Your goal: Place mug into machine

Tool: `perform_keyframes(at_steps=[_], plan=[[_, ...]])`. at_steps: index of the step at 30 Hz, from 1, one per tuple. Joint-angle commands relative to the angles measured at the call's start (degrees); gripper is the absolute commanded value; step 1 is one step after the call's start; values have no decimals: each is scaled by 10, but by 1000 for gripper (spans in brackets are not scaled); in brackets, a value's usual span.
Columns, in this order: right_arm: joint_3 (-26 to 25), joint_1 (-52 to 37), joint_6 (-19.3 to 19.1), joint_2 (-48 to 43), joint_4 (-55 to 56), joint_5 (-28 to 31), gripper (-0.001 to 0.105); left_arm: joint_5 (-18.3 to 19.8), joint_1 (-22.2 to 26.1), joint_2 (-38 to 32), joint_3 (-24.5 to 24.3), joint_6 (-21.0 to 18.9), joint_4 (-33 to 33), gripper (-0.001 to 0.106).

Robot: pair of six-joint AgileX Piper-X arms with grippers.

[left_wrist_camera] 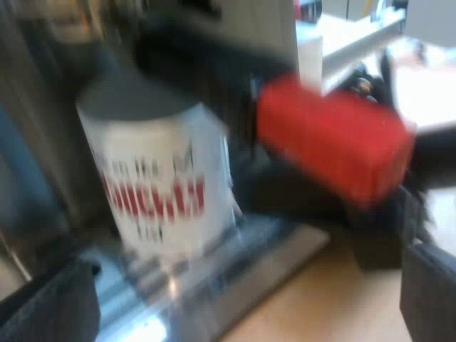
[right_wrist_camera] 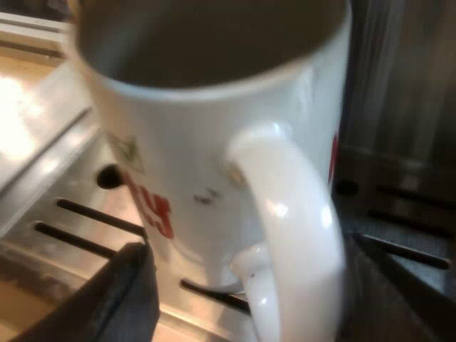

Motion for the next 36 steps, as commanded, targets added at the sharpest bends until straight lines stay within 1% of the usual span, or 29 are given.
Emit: perform_keyframes(at_steps=[1,2,3,4,10,11,15,19,21,23,24,25,27,29,30,33,36], plan=[[-4,9,-3,-42,104,22,55,1,-2,-19,-25,-3,13,87],[-4,12,-3,-49,123,21,55,1,-2,-22,-30,-1,21,87],[-4,14,-3,-56,131,21,55,1,-2,-34,-44,6,44,87],[-4,18,-3,-75,165,22,55,1,-2,-43,-52,9,60,87],[-4,22,-3,-132,231,36,55,1,-2,-88,-70,9,76,87],[-4,28,-3,-149,246,44,55,1,-2,-101,-78,9,92,87],[-4,51,-3,-193,269,49,55,1,-2,-132,-107,9,148,87],[-4,74,-3,-218,273,55,55,1,-2,-157,-129,9,161,87],[-4,108,-3,-243,271,90,55,1,-2,-162,-134,9,161,87],[-4,121,-3,-252,270,110,50,1,-2,-164,-138,9,161,87],[-4,134,-3,-259,262,123,42,1,-2,-165,-141,9,163,87],[-4,135,-3,-260,259,124,39,1,-2,-165,-152,9,175,87],[-4,148,-3,-266,230,126,23,1,-2,-165,-167,9,193,87],[-4,154,-3,-266,212,126,15,1,-2,-165,-175,9,201,87],[-4,157,-8,-266,176,123,1,1,-2,-165,-180,9,201,87],[-4,155,-14,-266,140,122,0,1,-2,-165,-186,9,206,87],[-19,140,-16,-259,133,122,0,1,-2,-165,-186,6,221,87]])
